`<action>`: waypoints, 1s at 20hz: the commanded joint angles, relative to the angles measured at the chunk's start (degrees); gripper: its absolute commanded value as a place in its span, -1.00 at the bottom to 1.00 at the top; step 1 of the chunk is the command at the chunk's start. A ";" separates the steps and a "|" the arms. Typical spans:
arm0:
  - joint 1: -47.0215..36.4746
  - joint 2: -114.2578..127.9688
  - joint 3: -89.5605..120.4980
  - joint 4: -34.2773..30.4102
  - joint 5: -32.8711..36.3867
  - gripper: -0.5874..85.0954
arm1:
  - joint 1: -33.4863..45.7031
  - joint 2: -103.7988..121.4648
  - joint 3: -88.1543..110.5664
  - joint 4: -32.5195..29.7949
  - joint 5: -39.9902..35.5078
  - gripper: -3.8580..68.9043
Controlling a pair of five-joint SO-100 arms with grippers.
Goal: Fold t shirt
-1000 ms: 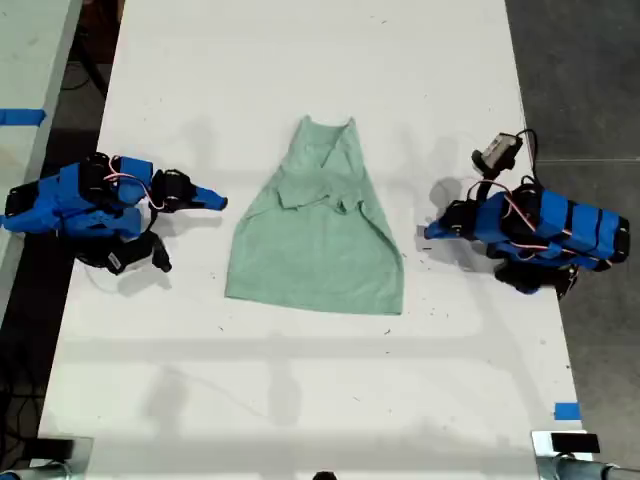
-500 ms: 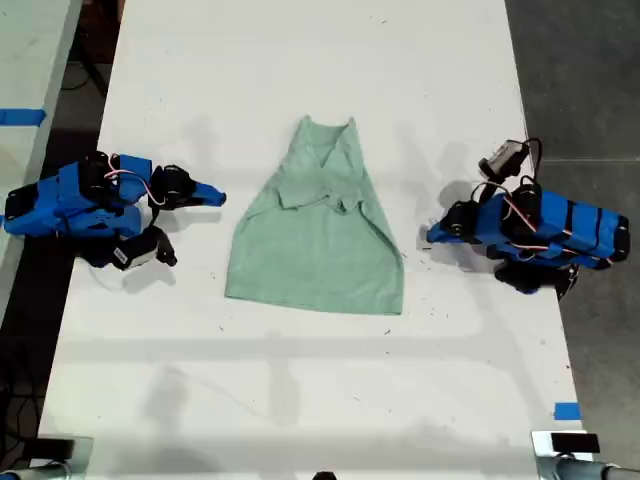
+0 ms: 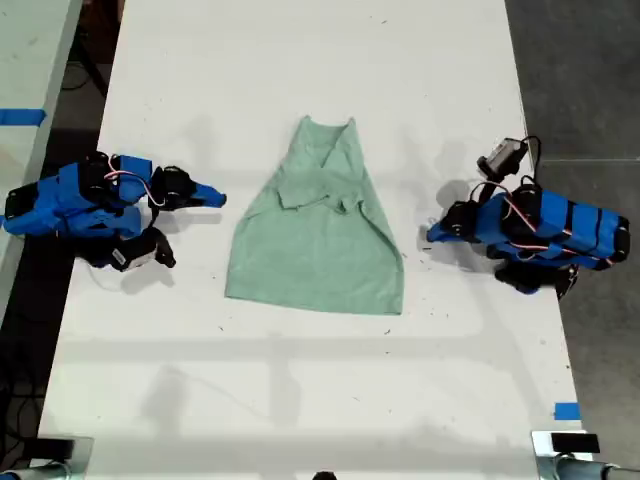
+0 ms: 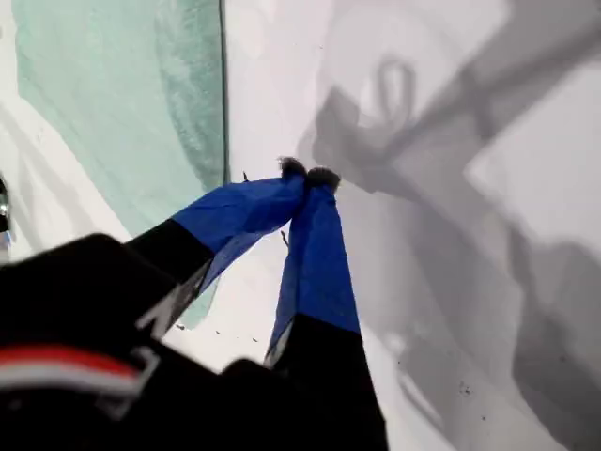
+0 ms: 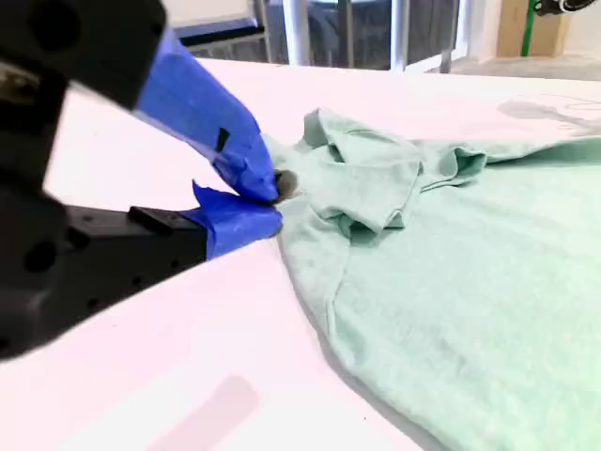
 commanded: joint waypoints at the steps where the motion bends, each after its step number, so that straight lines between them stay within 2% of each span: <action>1: 2.37 0.44 0.00 -1.14 0.00 -0.99 | -0.44 0.79 1.76 -1.32 -2.99 -0.90; 3: 1.76 0.44 0.26 -1.14 0.00 -0.99 | -0.88 0.79 2.02 -1.32 -2.29 -0.90; 5: 0.09 0.44 0.26 -0.53 0.44 -0.99 | 1.32 0.79 2.11 -2.72 -5.89 -0.90; 8: 1.41 0.44 0.26 0.26 -2.46 -0.99 | 1.76 0.79 1.58 -2.72 -8.70 -0.90; 10: 0.70 0.44 0.26 0.70 -3.52 -0.99 | 0.88 0.79 0.70 0.62 -4.48 -0.90; 13: 2.11 0.53 0.44 2.29 -5.89 -0.99 | -0.70 0.79 0.35 0.97 -0.62 -0.90; 17: 1.85 0.53 0.44 2.20 -5.63 -0.99 | 1.14 0.79 1.41 -0.62 -4.22 -0.90; 20: 1.85 0.53 0.35 2.29 -5.27 -0.99 | -1.93 0.79 1.32 -0.62 -2.64 -0.91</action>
